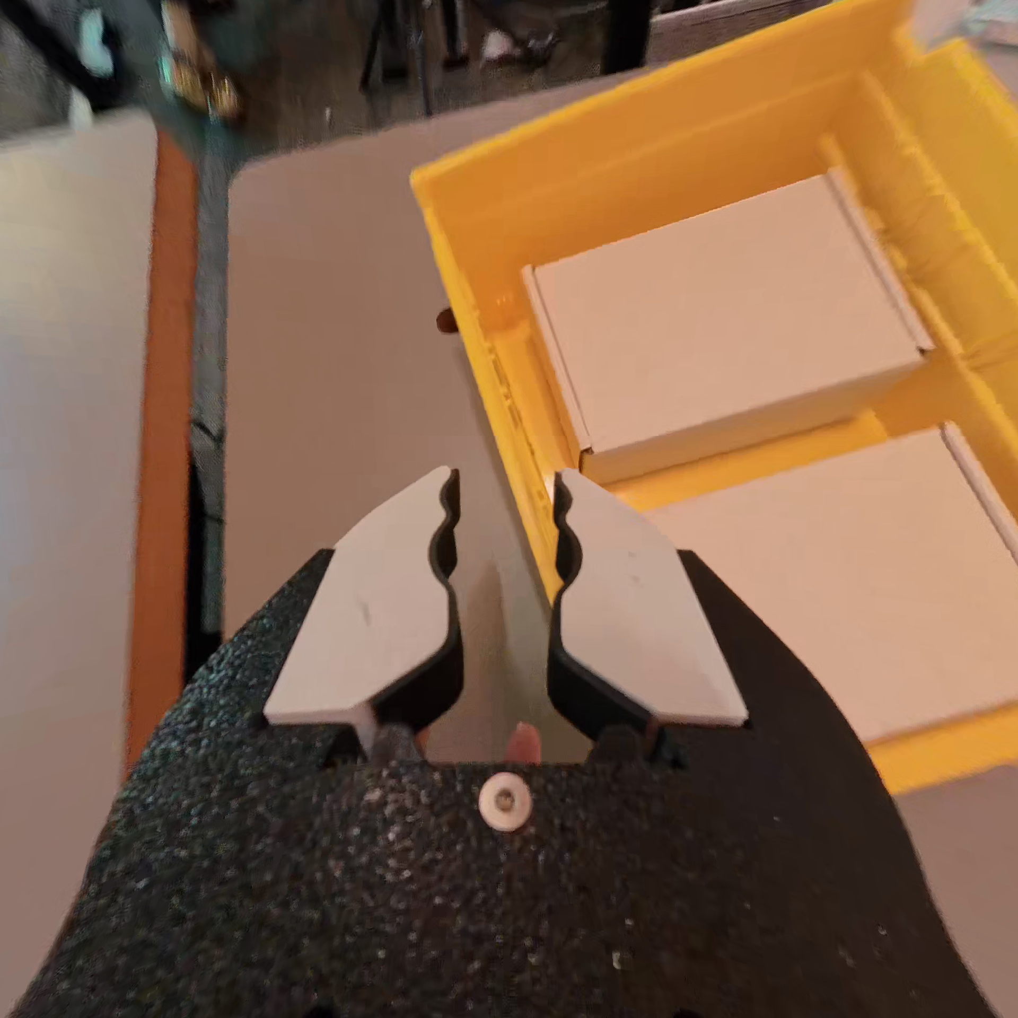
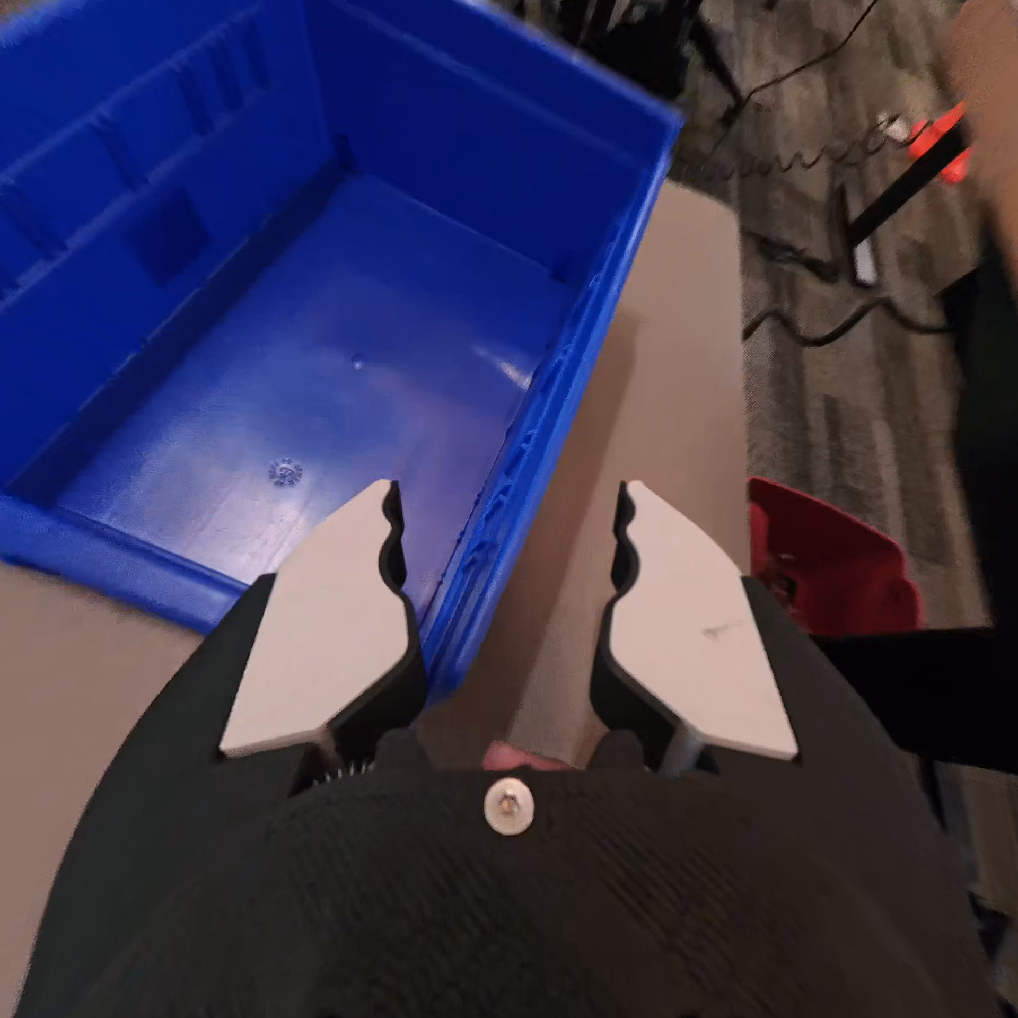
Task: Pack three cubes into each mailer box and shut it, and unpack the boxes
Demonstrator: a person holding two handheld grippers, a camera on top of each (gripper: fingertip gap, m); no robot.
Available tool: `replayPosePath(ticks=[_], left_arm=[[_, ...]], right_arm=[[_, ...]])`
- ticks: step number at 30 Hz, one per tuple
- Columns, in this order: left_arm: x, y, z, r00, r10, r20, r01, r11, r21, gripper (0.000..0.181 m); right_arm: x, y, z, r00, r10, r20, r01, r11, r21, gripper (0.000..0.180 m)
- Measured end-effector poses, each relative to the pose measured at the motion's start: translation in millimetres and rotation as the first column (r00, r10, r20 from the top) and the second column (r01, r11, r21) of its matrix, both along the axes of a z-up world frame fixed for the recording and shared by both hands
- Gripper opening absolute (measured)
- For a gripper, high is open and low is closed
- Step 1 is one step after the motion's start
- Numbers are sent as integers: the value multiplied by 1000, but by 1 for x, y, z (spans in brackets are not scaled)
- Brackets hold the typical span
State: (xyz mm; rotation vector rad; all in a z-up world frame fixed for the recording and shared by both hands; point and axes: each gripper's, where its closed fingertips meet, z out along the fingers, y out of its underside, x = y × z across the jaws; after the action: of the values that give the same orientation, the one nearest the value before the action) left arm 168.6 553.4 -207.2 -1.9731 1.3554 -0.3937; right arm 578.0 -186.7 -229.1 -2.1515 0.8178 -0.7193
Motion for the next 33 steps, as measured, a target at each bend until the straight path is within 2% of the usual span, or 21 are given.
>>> replayPosePath(ticks=[2,4,6,7,9,10,13,15,17,19,21,27,33], left_arm=[[-5,-11,14,990,-126,-56,130,989,66,34],[-11,-28,18,956,-254,-149,267,961,76,52],[-19,-52,14,889,-385,-247,406,913,36,76],[-21,-64,12,853,-443,-277,465,885,16,76],[-24,-90,7,765,-550,-334,579,815,-18,88],[-24,-98,4,724,-580,-374,620,785,-19,95],[-12,-113,-2,635,-617,-464,699,715,6,97],[1,-115,-7,591,-621,-515,738,674,35,97],[4,-124,-17,526,-646,-553,756,653,-42,99],[5,-130,-27,458,-669,-586,761,635,-130,104],[9,-129,-35,413,-673,-614,769,619,-162,101],[20,-131,-49,349,-698,-625,780,586,-219,106],[18,-133,-49,316,-700,-641,779,577,-246,102]], right_arm=[[-17,-2,25,998,11,66,-13,999,31,82],[-47,9,41,994,87,64,-93,991,97,91],[-88,28,45,980,200,10,-199,966,164,101],[-110,37,45,966,258,-12,-252,950,184,101],[-153,54,40,931,363,-30,-351,916,191,101],[-171,61,38,916,402,-21,-391,900,192,101],[-221,85,31,875,484,-15,-468,852,235,103],[-251,100,24,847,530,-41,-498,818,288,103],[-281,110,16,815,575,-79,-526,789,316,103],[-309,114,7,773,626,-108,-574,761,301,103],[-328,108,0,754,648,-112,-610,753,247,103],[-356,71,-18,763,633,-131,-616,774,148,106],[-363,50,-35,795,579,-180,-549,814,192,107]])
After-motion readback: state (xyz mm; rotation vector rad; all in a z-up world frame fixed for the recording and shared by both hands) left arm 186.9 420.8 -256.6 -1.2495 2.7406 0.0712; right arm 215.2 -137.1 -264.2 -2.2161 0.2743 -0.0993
